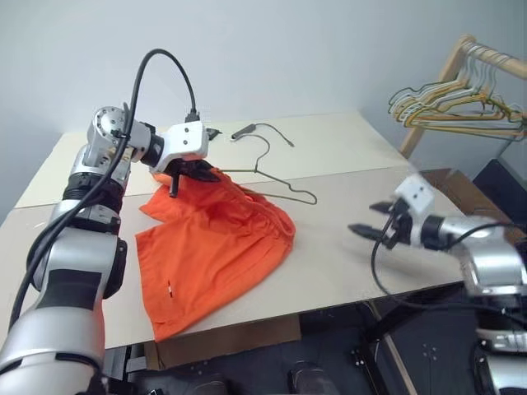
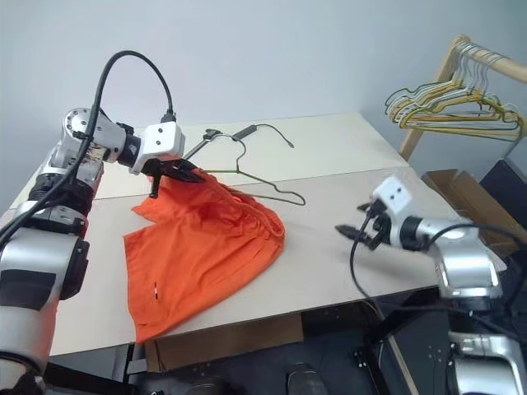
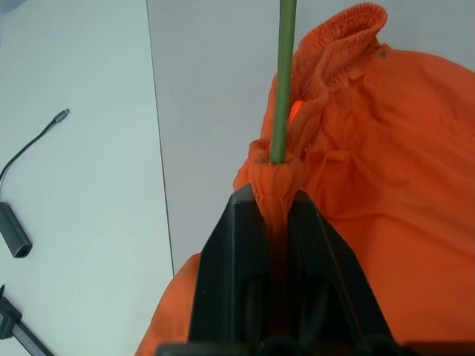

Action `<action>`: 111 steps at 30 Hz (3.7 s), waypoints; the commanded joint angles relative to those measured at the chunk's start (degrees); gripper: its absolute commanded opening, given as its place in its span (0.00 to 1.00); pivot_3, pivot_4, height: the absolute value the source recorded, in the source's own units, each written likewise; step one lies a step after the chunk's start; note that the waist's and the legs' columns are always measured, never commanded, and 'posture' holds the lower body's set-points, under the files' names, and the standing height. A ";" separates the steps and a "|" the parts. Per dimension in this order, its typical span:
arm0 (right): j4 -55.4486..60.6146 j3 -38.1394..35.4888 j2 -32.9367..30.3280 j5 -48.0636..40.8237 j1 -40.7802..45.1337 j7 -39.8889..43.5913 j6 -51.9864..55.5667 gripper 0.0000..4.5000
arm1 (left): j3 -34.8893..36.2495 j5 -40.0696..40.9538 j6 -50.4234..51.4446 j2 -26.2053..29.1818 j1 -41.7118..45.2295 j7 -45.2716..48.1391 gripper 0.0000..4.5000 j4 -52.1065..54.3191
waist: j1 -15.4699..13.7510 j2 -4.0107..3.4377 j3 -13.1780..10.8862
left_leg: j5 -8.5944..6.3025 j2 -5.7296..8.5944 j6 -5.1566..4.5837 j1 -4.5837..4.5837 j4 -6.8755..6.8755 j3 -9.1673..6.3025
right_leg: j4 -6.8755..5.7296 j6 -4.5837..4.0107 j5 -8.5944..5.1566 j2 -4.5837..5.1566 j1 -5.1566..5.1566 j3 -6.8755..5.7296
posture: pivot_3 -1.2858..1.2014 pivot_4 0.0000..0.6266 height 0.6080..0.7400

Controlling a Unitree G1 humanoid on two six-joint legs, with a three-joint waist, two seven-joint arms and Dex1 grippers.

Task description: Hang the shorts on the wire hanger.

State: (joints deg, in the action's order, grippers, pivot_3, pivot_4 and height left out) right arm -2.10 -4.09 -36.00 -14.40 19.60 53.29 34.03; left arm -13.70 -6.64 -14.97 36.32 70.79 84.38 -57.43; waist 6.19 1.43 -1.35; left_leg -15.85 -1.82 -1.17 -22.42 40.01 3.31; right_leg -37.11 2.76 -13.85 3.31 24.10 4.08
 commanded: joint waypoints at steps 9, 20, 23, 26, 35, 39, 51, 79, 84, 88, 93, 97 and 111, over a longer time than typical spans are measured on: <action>0.49 4.15 18.77 -4.09 -2.45 -9.18 -1.26 0.99 | 1.77 1.06 -0.15 1.32 0.96 0.51 0.00 1.83 | -0.14 -0.01 0.00 | 0.00 0.02 0.00 -0.07 0.02 -0.28 | 0.01 0.01 0.00 0.03 0.03 -0.04 | 0.50 0.00 1.00; -10.38 2.20 24.06 -5.59 3.72 -11.75 -1.88 0.54 | 3.12 1.86 0.92 1.45 -0.89 -0.07 0.00 3.82 | -0.64 -0.01 0.00 | 0.00 0.02 0.00 -0.07 0.00 -0.32 | -0.01 0.01 0.00 0.03 0.03 -0.08 | 0.50 0.00 1.00; -11.23 1.87 24.68 -5.87 4.14 -12.94 -2.47 0.30 | 3.40 2.05 1.19 1.72 -1.46 -0.05 0.00 4.38 | -0.62 -0.01 0.00 | 0.00 0.02 0.00 -0.06 0.00 -0.34 | -0.02 0.01 0.01 0.03 0.02 -0.08 | 0.50 0.00 1.00; -11.96 1.31 25.00 -6.01 4.69 -14.19 -2.92 0.05 | 3.77 2.68 1.79 2.18 -1.76 0.88 0.00 4.81 | -0.61 -0.01 0.00 | 0.00 0.02 0.00 -0.06 0.00 -0.35 | -0.03 0.01 0.01 0.03 0.03 -0.08 | 0.51 0.00 1.00; -11.49 0.03 15.81 -7.56 5.60 -5.40 -3.60 0.01 | 1.37 11.97 2.50 7.90 -3.16 8.12 0.00 8.49 | -0.57 -0.01 0.00 | 0.00 0.02 0.00 -0.08 0.00 -0.36 | -0.02 0.02 0.01 0.04 0.02 -0.09 | 0.50 0.00 1.00; -11.02 0.35 8.52 -9.99 6.38 3.50 -2.20 0.01 | -1.85 16.81 3.59 10.82 -4.03 8.12 0.00 12.04 | -0.79 -0.01 0.00 | 0.00 0.02 0.00 -0.08 0.03 -0.39 | -0.01 0.02 0.01 0.06 -0.01 -0.11 | 0.50 0.00 1.00; -16.11 4.63 -1.04 -10.72 11.79 15.48 3.16 0.01 | -5.03 15.07 1.10 12.30 -4.48 8.10 0.00 11.42 | -0.66 -0.01 0.00 | 0.00 0.01 -0.01 -0.01 0.03 -0.28 | 0.00 0.01 0.00 0.02 -0.03 -0.06 | 0.50 0.00 1.00; -25.48 7.78 -3.15 -4.82 17.87 16.92 -2.21 0.01 | -5.15 10.01 -0.95 11.05 -3.10 3.74 0.00 6.43 | -0.66 0.00 0.00 | 0.00 0.01 -0.01 -0.03 0.06 -0.15 | 0.00 0.02 0.00 0.02 -0.01 -0.07 | 0.50 0.00 1.00; -18.87 8.30 -4.36 -2.61 16.99 16.04 -8.55 0.01 | -5.11 6.19 -3.18 10.38 -2.90 1.30 0.00 5.37 | -0.71 -0.01 0.00 | -0.01 0.01 -0.01 -0.04 0.06 -0.17 | -0.01 0.02 0.00 0.03 0.00 -0.06 | 0.50 0.00 1.00; -9.99 10.82 -5.44 3.54 18.82 11.35 -12.62 0.01 | -4.52 5.04 -3.70 9.70 -2.64 0.65 0.00 5.90 | -0.77 -0.01 0.00 | -0.01 0.00 -0.01 -0.10 0.06 -0.17 | -0.02 0.02 0.00 0.03 0.08 -0.08 | 0.50 0.00 1.00; -2.78 14.22 -6.23 9.42 25.33 8.47 -12.61 0.01 | -3.68 3.52 -4.10 8.73 -1.87 -1.04 0.00 7.62 | -0.70 -0.01 0.00 | 0.00 0.00 -0.01 -0.15 0.08 -0.10 | -0.03 0.02 0.00 0.03 0.15 -0.07 | 0.50 0.00 1.00; 1.70 16.30 -7.30 9.81 27.57 11.87 -11.66 0.01 | -3.18 2.41 -4.21 8.20 -1.89 -2.66 0.00 8.10 | -0.78 -0.02 -0.01 | -0.01 -0.01 -0.01 -0.19 0.06 -0.10 | -0.02 0.02 0.00 0.02 0.15 -0.12 | 0.50 0.00 1.00; 1.73 19.13 -0.85 10.35 29.99 8.86 -5.36 0.01 | 1.25 6.47 -0.07 7.21 -6.15 1.00 0.00 13.58 | -0.79 -0.01 -0.01 | -0.01 0.00 -0.01 -0.25 0.20 -0.02 | -0.05 0.02 0.00 0.05 0.15 -0.15 | 0.50 0.00 1.00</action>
State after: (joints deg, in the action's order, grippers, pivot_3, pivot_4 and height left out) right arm -1.01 16.99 -37.30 -3.46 48.39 63.32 27.91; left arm -14.43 -1.99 -15.84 43.22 64.14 85.18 -45.92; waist 5.40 1.42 -1.35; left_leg -15.86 -1.82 -1.19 -22.68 40.21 3.28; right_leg -37.16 2.78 -13.85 3.36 24.26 3.93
